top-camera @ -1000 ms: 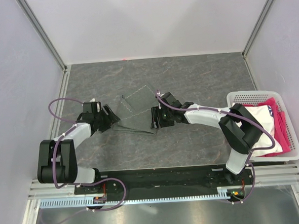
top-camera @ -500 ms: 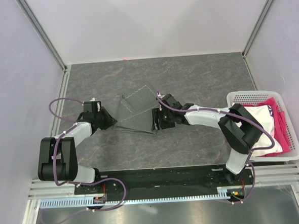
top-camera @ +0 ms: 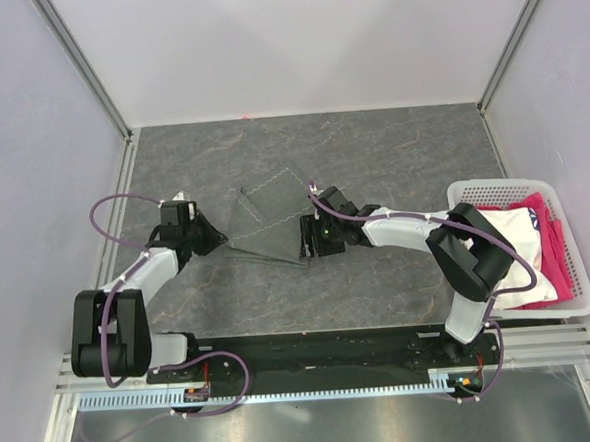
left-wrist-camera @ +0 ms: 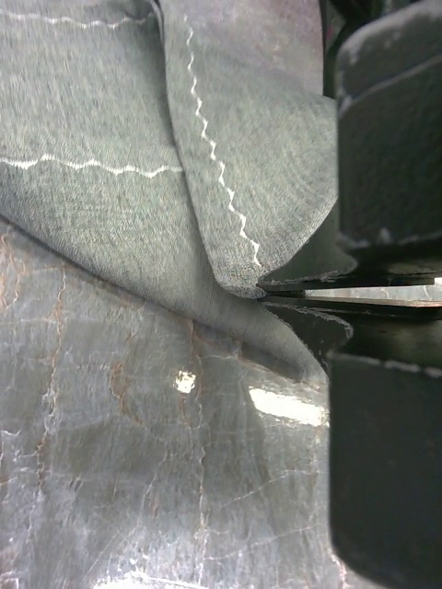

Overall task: Fold the napkin, place the utensils inside, and roll it up
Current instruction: Fold the napkin

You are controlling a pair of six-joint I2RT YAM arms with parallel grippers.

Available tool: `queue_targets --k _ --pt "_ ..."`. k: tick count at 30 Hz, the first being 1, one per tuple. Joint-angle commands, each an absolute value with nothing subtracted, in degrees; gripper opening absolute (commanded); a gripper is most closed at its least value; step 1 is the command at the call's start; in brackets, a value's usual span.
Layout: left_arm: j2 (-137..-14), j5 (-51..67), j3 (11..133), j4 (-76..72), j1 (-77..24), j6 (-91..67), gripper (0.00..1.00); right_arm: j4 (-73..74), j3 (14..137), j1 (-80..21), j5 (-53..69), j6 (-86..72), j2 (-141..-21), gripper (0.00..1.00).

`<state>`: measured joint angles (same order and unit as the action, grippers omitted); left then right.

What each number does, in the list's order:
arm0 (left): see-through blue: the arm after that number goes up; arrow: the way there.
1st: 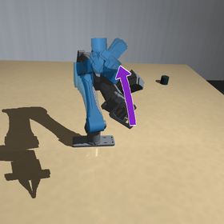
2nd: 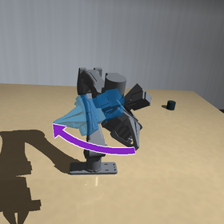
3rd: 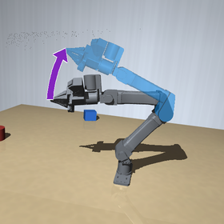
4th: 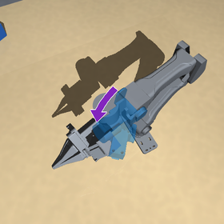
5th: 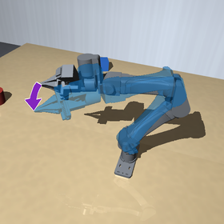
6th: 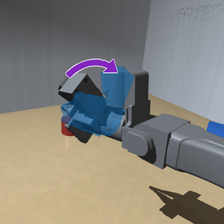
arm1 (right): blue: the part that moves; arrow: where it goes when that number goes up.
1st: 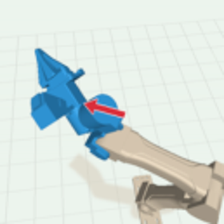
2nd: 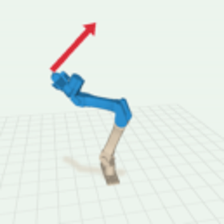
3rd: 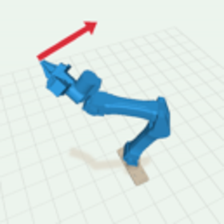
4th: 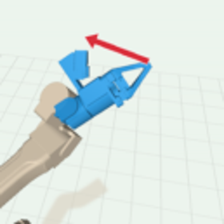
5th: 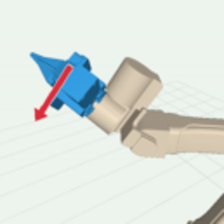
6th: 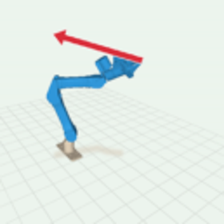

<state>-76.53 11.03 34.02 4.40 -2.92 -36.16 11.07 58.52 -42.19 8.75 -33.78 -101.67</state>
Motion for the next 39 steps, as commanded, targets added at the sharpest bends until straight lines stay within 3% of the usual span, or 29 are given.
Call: queue_targets --k 1,11,21,24,26,30,33,39 --pt "-72.78 10.02 32.61 4.74 -2.81 -36.56 0.1 9.49 59.32 -42.01 8.35 -34.54 -103.36 0.66" --pt "-69.17 5.89 30.15 7.56 -2.81 -36.48 0.11 9.67 59.5 -42.1 8.0 -34.98 -104.68 0.66" --pt "-73.56 6.06 29.97 6.42 -2.81 -36.47 0.14 8.61 59.85 -42.01 10.02 -35.59 -104.68 0.64" --pt "-74.53 6.85 30.5 5.98 -2.81 -36.21 0.2 7.91 59.85 -42.01 11.16 -36.3 -105.64 0.61" --pt "-74.71 6.77 30.59 6.06 -2.81 -36.04 0.31 6.86 59.68 -42.1 12.12 -37.17 -106.34 0.56" --pt "-73.4 6.59 30.15 6.33 -2.81 -36.04 0.62 6.5 59.41 -41.92 12.22 -38.06 -107.14 0.49" --pt "-72.25 6.59 29.88 6.77 -2.81 -36.12 0.74 6.24 58.89 -41.57 12.3 -38.32 -107.14 0.36" --pt "-69.35 8.87 28.74 6.77 -2.9 -36.74 0.8 6.06 58.71 -39.64 12.74 -37.88 -107.4 0.09"
